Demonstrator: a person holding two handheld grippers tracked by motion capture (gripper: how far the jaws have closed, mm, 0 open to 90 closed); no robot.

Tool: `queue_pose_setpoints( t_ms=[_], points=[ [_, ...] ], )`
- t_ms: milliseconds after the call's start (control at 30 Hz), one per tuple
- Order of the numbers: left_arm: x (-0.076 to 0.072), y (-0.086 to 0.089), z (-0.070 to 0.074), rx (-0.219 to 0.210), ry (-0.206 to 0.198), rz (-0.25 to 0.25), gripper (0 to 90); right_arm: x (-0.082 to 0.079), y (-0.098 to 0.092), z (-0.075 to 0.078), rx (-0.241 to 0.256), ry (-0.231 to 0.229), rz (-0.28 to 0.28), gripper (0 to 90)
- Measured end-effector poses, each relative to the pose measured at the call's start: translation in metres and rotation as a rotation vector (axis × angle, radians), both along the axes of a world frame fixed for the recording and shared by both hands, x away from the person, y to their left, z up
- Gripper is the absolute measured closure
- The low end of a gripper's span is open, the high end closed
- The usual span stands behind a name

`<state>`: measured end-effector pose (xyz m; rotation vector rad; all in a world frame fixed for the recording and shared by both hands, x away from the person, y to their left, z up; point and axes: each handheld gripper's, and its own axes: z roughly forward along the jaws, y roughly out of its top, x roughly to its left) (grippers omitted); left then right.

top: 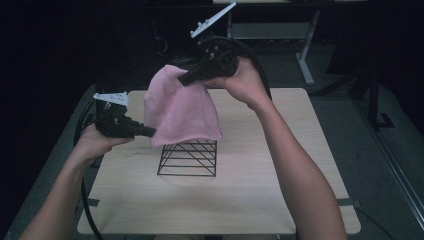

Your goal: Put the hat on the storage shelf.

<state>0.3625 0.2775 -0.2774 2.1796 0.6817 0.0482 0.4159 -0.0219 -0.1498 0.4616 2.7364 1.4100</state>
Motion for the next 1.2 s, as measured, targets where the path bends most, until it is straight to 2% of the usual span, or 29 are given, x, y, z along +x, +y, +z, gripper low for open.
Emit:
queue_pose_setpoints(
  t_ms=[133,300,700,900,1200],
  points=[
    [0.002,-0.009,-0.002,0.03,-0.021,-0.002,83.0,0.002,-0.012,-0.008,0.005,0.009,-0.017,80.0],
    [0.007,-0.019,-0.008,0.058,-0.023,-0.011,82.9,0.002,-0.025,-0.018,0.012,0.034,-0.046,80.0],
    [0.015,-0.032,-0.013,0.075,-0.034,-0.01,82.8,0.006,-0.047,-0.03,0.026,0.05,-0.084,80.0],
    [0.013,-0.03,-0.018,0.078,-0.032,-0.005,82.8,0.004,-0.045,-0.035,0.041,0.047,-0.075,80.0],
    [0.001,-0.015,-0.025,0.089,-0.046,0.012,82.8,-0.003,-0.026,-0.041,0.047,0.047,-0.021,79.9]
  ],
)
